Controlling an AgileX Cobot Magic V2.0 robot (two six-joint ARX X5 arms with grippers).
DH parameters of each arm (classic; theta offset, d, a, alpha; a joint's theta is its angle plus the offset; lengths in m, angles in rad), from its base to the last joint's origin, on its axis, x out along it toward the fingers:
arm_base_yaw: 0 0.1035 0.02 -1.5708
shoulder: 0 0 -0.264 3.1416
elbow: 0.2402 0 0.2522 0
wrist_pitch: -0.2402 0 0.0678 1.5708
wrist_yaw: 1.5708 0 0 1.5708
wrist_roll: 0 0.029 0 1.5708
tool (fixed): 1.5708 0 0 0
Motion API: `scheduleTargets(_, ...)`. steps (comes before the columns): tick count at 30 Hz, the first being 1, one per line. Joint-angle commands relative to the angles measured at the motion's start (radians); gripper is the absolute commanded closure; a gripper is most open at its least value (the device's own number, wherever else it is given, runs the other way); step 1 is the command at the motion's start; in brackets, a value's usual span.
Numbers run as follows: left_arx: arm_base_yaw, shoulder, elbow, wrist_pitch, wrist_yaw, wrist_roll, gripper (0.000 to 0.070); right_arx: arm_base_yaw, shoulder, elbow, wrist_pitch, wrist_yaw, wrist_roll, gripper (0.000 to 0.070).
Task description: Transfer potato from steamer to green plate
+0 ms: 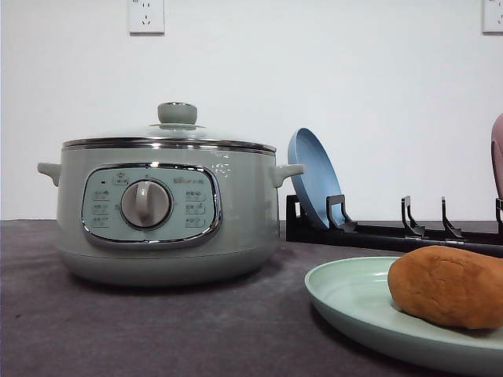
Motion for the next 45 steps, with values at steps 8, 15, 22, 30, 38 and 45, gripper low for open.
scheduleTargets(8,0.013,-0.042,-0.022,0.009,-0.024,0.028,0.0684,0.006,0.0,0.012,0.011,0.0,-0.008,0.0685)
scheduleTargets(15,0.013,-0.08,-0.022,-0.063,-0.024,0.07,0.0684,0.006,0.0,0.012,0.011,0.0,-0.007,0.0685)
scheduleTargets(22,0.013,-0.08,-0.022,-0.061,-0.024,0.069,0.0684,0.006,0.0,0.012,0.011,0.0,-0.007,0.0685)
scheduleTargets(30,0.013,-0.08,-0.022,-0.061,-0.024,0.069,0.0684,0.006,0.0,0.012,0.011,0.0,-0.008,0.0685)
scheduleTargets(38,0.013,-0.08,-0.022,-0.061,-0.024,0.069,0.0684,0.006,0.0,0.012,0.011,0.0,-0.008,0.0685)
scheduleTargets(45,0.013,-0.08,-0.022,-0.061,-0.024,0.069,0.0684,-0.024,-0.007,0.011,0.015,0.025,-0.014,0.0685)
